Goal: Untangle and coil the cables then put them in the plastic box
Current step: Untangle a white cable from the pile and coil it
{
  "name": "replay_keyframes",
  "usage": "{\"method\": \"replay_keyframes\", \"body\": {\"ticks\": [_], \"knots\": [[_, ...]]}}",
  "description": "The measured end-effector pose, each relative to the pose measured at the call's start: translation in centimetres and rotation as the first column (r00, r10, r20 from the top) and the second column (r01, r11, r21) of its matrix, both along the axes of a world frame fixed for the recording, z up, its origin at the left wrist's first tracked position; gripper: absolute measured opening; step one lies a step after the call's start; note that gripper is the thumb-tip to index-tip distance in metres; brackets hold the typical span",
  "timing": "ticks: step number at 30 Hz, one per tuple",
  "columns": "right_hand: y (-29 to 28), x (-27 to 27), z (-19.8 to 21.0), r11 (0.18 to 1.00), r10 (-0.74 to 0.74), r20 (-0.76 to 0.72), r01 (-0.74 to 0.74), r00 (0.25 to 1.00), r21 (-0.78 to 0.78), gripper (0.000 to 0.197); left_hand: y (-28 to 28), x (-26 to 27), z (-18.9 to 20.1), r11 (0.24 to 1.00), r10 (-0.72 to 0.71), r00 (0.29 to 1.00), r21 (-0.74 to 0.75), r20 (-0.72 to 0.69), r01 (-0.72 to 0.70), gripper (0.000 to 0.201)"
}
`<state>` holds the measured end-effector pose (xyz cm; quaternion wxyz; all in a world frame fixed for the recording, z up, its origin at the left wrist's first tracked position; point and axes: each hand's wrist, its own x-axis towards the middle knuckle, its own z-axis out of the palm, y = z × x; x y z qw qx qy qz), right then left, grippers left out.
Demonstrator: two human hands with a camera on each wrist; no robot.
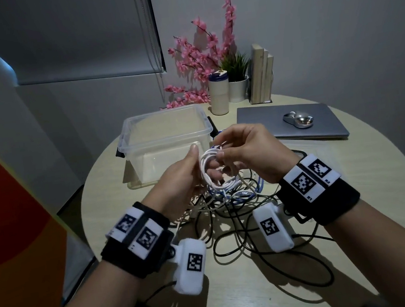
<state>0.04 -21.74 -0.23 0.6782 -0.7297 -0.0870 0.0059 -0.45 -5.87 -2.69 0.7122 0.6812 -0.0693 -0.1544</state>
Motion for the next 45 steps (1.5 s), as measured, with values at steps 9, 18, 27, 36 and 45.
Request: {"method": "replay_keyframes", "body": {"ticks": [9,18,27,36,45], "knots": [[0.2,-0.1,-0.2,0.998,0.056,0.036,-0.054,0.998,-0.045,0.021,0.4,-0.1,0.9,0.997,-0.032,0.939,-0.081,-0.341,0.004,0.034],[0.4,0.0,0.1,0.993,0.07,-0.016,-0.071,0.997,-0.099,0.027,-0.5,0.0,0.8,0.892,0.274,0.911,-0.271,-0.31,-0.36,0.017],[0.2,0.2,-0.1,0.999,0.004,-0.077,-0.007,0.997,-0.037,0.026,0.2,0.6,0.6,0.824,0.407,0.901,-0.365,-0.149,-0.433,0.018],[0.2,0.9,-0.8,0.99,-0.139,-0.063,0.14,0.988,0.025,0.026,1.8,-0.4,1.6,0.945,0.105,0.904,0.242,0.415,-0.221,0.005],[0.3,0.4,-0.8,0.999,-0.029,-0.067,0.027,0.997,-0.044,0.025,1.0,-0.5,0.5,0.789,0.045,0.825,0.486,0.564,-0.375,0.014]]}}
